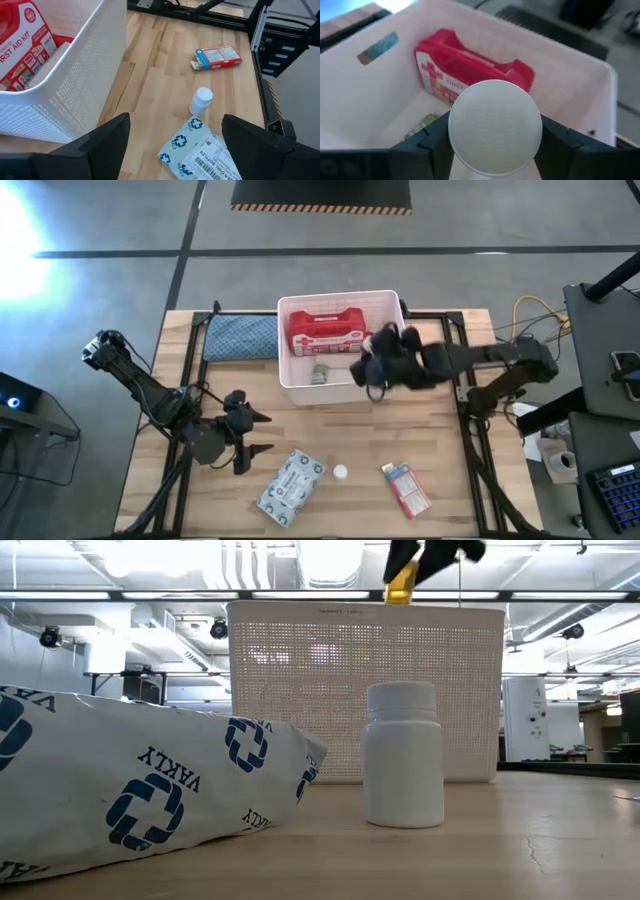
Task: Pick & place medical supplies in basket/bin
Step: Put the yellow medicine bottle into the bin, then put the white medicine bottle into the bin
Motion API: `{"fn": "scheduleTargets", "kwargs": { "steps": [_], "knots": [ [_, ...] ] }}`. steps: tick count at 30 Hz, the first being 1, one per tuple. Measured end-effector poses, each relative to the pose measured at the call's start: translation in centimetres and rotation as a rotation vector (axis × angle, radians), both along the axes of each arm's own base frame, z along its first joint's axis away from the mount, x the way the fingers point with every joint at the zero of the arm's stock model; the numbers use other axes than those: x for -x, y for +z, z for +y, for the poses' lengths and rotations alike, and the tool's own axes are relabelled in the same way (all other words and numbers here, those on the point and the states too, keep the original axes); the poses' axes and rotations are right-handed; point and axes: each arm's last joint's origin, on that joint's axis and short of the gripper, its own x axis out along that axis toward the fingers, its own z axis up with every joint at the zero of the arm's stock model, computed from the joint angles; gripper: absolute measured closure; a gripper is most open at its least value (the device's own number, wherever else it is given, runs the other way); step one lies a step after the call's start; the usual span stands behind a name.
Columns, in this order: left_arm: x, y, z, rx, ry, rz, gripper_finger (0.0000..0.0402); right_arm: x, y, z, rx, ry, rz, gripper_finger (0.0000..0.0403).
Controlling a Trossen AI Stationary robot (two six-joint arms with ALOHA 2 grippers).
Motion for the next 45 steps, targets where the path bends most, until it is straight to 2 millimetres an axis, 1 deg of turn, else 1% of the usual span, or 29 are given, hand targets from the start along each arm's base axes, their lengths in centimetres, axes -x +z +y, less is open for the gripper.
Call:
{"fn": "scheduleTargets", "kwargs": {
  "steps": [3, 5, 8, 10, 12, 15, 19, 22, 25, 28, 32, 37, 42, 45],
  "knots": [
    [0.0, 0.0, 0.0, 0.027, 0.016, -0.004, 0.0107, -0.3, -0.1, -1.8, -0.051, 0.04, 0.04, 0.0158],
    [0.0, -0.2, 0.0, 0.052, 0.031, -0.005, 0.0107, -0.3, -0.2, -2.4, -0.059, 0.035, 0.053, 0.013],
    [0.0, -0.7, 0.0, 0.074, 0.051, 0.004, 0.0107, 0.0, 0.1, -2.3, -0.058, 0.041, 0.048, 0.0094],
    [0.0, -1.2, 0.0, 0.08, 0.059, 0.011, 0.0107, 0.2, 0.3, -1.7, -0.057, 0.08, 0.056, 0.0074],
    [-0.1, -1.7, -0.1, 0.09, 0.06, 0.007, 0.0107, 0.3, 0.4, -0.6, -0.05, 0.16, 0.085, 0.0058],
    [-0.4, -2.5, -0.5, 0.117, 0.007, -0.001, 0.0107, 0.6, 0.6, 2.0, -0.044, 0.28, 0.1, 0.0045],
    [-1.1, -3.5, -0.8, 0.098, -0.079, -0.057, 0.0107, 1.2, 0.4, 6.2, -0.043, 0.42, 0.112, 0.0043],
    [-2.0, -4.0, -0.8, 0.063, -0.107, -0.085, 0.0107, 1.7, 0.0, 8.9, -0.042, 0.506, 0.131, 0.0045],
    [-3.4, -4.7, -0.4, 0.044, -0.141, -0.065, 0.0107, 2.5, -0.6, 11.1, -0.099, 0.504, 0.113, 0.0046],
    [-5.3, -5.7, -0.1, 0.026, -0.185, -0.034, 0.0107, 3.9, -1.1, 12.4, -0.179, 0.447, 0.114, 0.0046],
    [-7.9, -6.8, -0.7, -0.072, -0.282, 0.028, 0.0107, 5.7, -1.6, 13.5, -0.286, 0.344, 0.136, 0.0046],
    [-12.2, -8.2, -2.2, -0.21, -0.4, 0.085, 0.0107, 7.3, -2.1, 14.5, -0.33, 0.283, 0.152, 0.0046],
    [-16.6, -9.3, -3.5, -0.229, -0.446, 0.121, 0.0107, 8.0, -2.4, 15.3, -0.352, 0.268, 0.138, 0.0046],
    [-18.5, -9.9, -4.2, -0.197, -0.499, 0.175, 0.0107, 8.2, -2.7, 15.6, -0.36, 0.261, 0.134, 0.0046]
  ]
}}
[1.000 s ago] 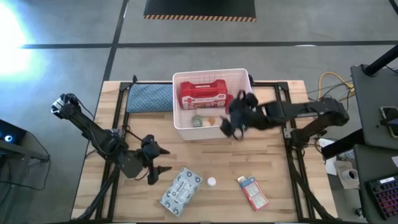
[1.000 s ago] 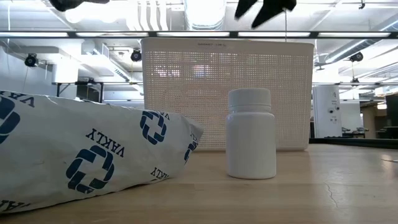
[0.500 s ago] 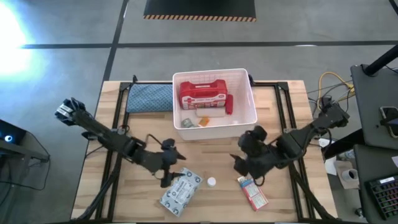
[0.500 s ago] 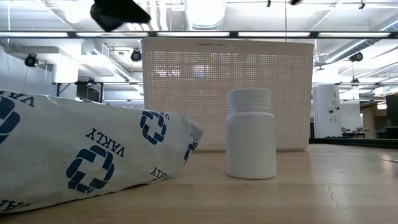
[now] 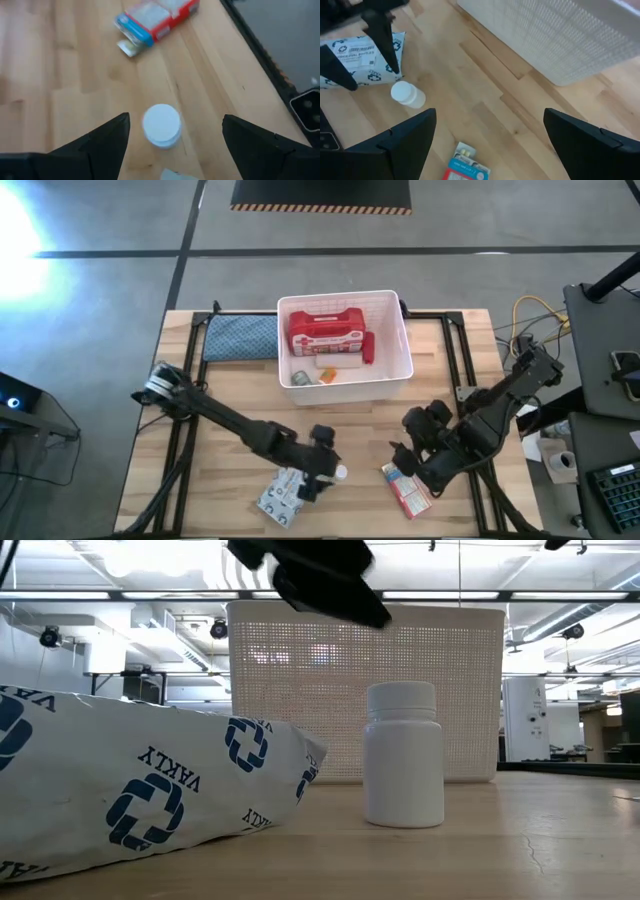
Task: Pick & place medical supplies in basket/bin
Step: Put the white medicine bottle into the bin
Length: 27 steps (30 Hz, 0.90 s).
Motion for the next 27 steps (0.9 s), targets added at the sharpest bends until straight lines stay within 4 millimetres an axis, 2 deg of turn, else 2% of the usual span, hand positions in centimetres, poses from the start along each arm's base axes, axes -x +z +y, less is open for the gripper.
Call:
{"fn": "scheduleTargets", "kwargs": {
  "steps": [7, 11, 23, 27],
  "knots": [
    [-2.3, -1.1, -1.2, -0.007, -0.014, 0.083, 0.0107, 0.5, -0.6, 0.6, 0.001, 0.01, 0.007, 0.0046],
    [-3.2, -2.0, -1.0, -0.016, -0.005, 0.097, 0.0107, 0.7, -0.8, 0.7, 0.006, 0.017, 0.012, 0.0046],
    [-2.9, -4.0, 0.1, -0.06, 0.044, 0.122, 0.0107, 0.7, -0.9, 0.7, 0.024, 0.029, 0.011, 0.0046],
    [-3.2, -4.2, 0.1, -0.03, 0.044, 0.061, 0.0107, 0.7, -1.0, 0.7, 0.031, 0.033, 0.016, 0.0046]
  ]
}}
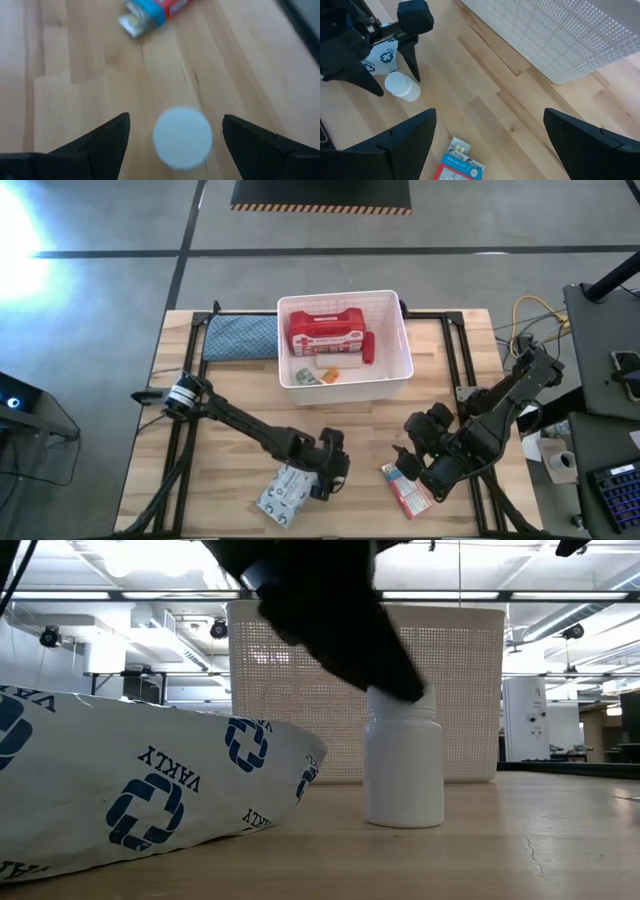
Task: Pick & place medical supplies in basket/bin
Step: Put the white medicine bottle into the bin
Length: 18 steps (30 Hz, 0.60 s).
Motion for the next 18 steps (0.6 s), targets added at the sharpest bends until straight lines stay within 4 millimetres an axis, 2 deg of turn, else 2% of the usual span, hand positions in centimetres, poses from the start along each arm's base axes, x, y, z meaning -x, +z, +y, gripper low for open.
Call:
{"fn": "scheduleTargets", "kwargs": {
  "steps": [9, 18],
  "knots": [
    [0.3, -0.9, 0.4, -0.008, 0.005, 0.021, 0.0111, 0.0, -0.1, 0.0, 0.0, -0.018, -0.01, 0.0046],
    [-0.1, -0.8, 0.8, 0.023, 0.005, -0.019, 0.0182, -0.1, -0.1, -0.1, 0.017, -0.043, -0.045, 0.0046]
  ]
}}
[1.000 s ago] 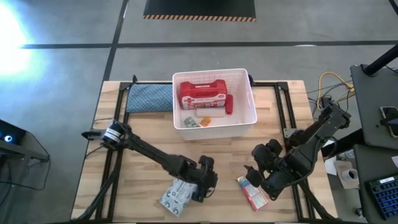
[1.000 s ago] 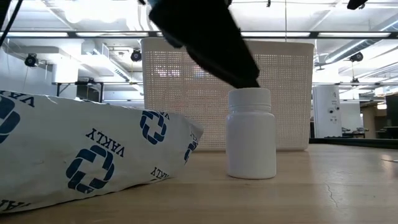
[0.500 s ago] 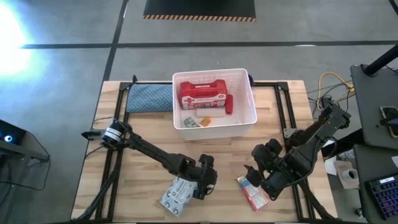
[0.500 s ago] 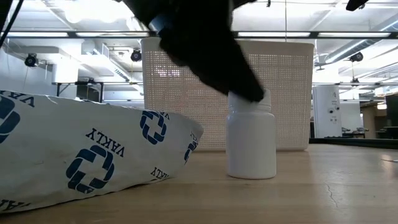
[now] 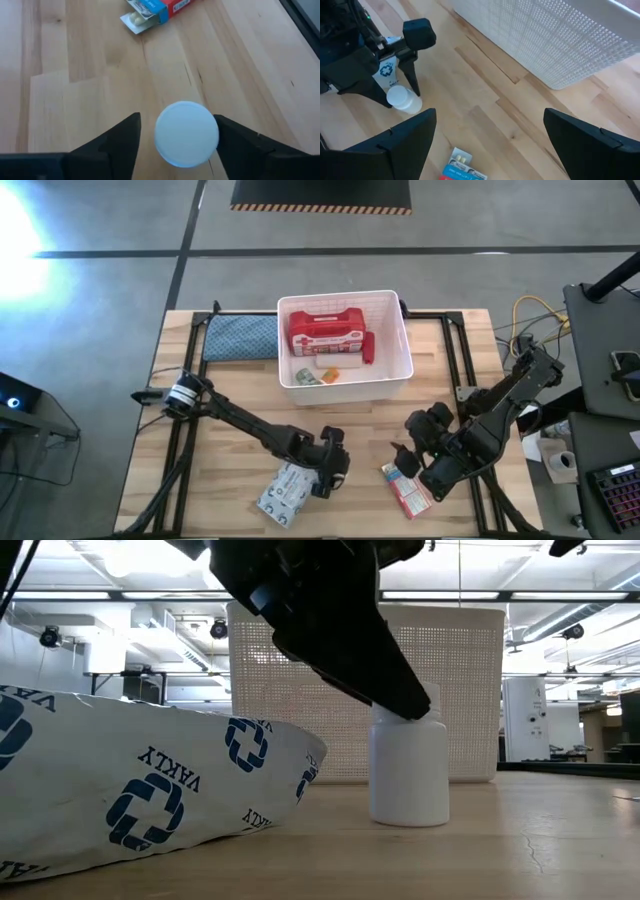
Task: Pick & place medical supplies in basket/bin
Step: Put the white medicine bottle into the bin
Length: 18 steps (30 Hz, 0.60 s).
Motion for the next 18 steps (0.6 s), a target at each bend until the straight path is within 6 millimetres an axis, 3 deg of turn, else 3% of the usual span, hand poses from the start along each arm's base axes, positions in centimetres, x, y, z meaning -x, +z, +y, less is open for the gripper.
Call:
{"fn": "scheduleTargets", "kwargs": {
  "steps": [11, 14, 18],
  "knots": [
    [0.0, 0.0, 0.3, -0.005, 0.007, 0.014, 0.0243, 0.0, 0.0, 0.0, -0.008, -0.016, -0.009, 0.0046],
    [-0.3, 1.2, 0.2, -0.004, 0.007, 0.012, 0.0258, 0.0, 0.0, 0.0, -0.009, -0.017, -0.009, 0.0046],
    [-0.7, 4.7, 0.1, 0.011, 0.008, -0.029, 0.0258, 0.1, 0.1, -0.1, -0.013, -0.021, -0.013, 0.0046]
  ]
}}
